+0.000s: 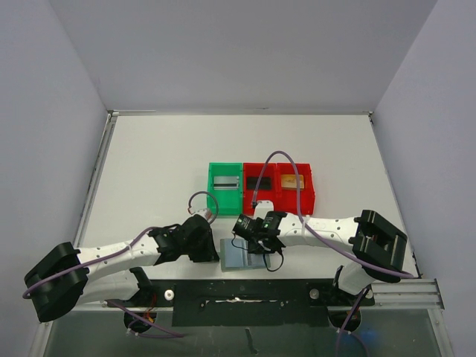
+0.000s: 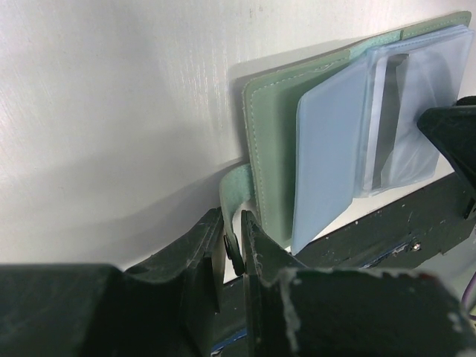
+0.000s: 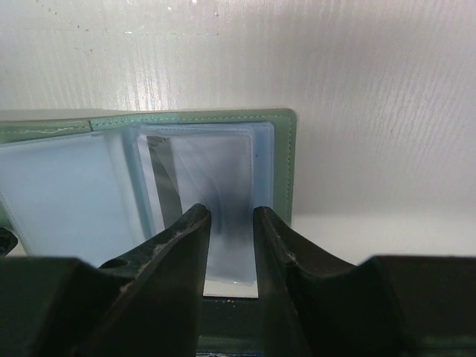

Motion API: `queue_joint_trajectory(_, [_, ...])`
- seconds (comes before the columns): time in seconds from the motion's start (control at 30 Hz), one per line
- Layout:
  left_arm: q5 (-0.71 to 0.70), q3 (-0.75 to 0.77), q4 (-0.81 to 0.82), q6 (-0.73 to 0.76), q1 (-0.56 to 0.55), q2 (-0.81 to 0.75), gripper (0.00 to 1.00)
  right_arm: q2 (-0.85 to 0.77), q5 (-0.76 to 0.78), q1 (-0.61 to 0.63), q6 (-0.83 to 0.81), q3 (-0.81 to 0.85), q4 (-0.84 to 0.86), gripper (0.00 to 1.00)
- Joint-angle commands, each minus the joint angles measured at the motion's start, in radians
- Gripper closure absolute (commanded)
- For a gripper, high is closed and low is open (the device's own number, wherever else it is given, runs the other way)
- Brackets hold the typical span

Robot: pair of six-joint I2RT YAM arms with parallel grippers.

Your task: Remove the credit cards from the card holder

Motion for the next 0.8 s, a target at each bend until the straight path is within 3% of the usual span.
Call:
queue_joint_trajectory(0.0, [0.006,0.034,0.055,0.014,-0.006,0.000,0.87,-0.019,0.028,0.004,0.005,0.022,0.027,0.68])
queue_joint_trajectory(0.13, [0.012,0.031,0.063,0.013,-0.006,0.002,0.87,-0.015,0.011,0.005,0.006,-0.007,0.067,0.68])
queue_joint_trajectory(0.3, [0.015,0.027,0.066,0.012,-0.006,0.002,0.88,-0.010,0.013,0.004,0.010,-0.011,0.061,0.83])
queue_joint_trajectory(0.47, [0.018,0.025,0.069,0.013,-0.006,-0.001,0.88,-0.003,0.022,0.006,0.004,0.006,0.040,0.91])
queue_joint_trajectory(0.63, [0.015,0.023,0.065,0.013,-0.006,-0.008,0.88,-0.041,0.018,0.014,-0.027,0.028,0.052,0.83])
queue_joint_trajectory(0.77, [0.016,0.024,0.067,0.015,-0.006,-0.007,0.88,-0.048,0.016,0.015,-0.048,0.038,0.057,0.85])
